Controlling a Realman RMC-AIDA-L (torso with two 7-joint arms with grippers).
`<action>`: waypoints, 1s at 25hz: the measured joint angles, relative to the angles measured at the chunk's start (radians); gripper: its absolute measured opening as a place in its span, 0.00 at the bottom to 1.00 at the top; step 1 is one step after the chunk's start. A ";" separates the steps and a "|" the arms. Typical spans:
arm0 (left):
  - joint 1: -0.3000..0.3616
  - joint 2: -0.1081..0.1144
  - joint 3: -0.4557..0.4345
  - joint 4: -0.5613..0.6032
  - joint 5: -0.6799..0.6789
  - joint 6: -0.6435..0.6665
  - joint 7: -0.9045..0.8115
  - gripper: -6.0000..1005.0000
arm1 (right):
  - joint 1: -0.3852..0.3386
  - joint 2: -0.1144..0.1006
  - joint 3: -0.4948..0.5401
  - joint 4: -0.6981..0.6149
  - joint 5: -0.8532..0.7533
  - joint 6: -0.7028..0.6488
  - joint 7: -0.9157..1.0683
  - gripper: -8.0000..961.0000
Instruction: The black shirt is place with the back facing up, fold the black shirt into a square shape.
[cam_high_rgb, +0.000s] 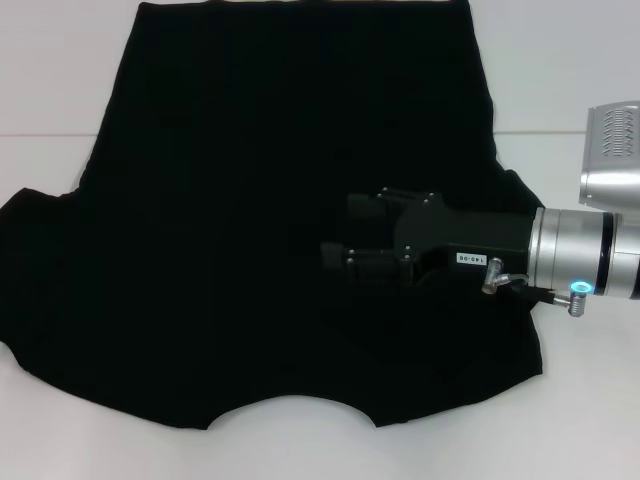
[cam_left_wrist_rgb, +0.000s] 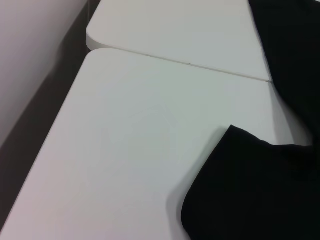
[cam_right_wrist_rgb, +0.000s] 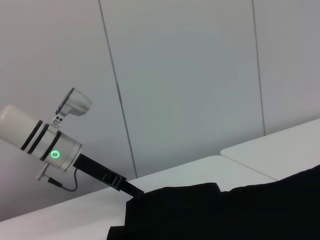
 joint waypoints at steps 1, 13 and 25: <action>0.000 0.000 0.000 0.000 0.000 0.000 0.000 0.02 | 0.000 0.000 0.000 0.001 0.000 0.000 0.000 0.88; -0.012 0.005 -0.001 0.002 0.000 -0.002 0.002 0.02 | -0.002 0.000 -0.002 0.001 0.011 0.000 -0.001 0.87; -0.019 0.008 0.003 0.015 -0.010 -0.004 0.004 0.02 | -0.005 0.000 -0.002 0.001 0.013 -0.002 -0.003 0.87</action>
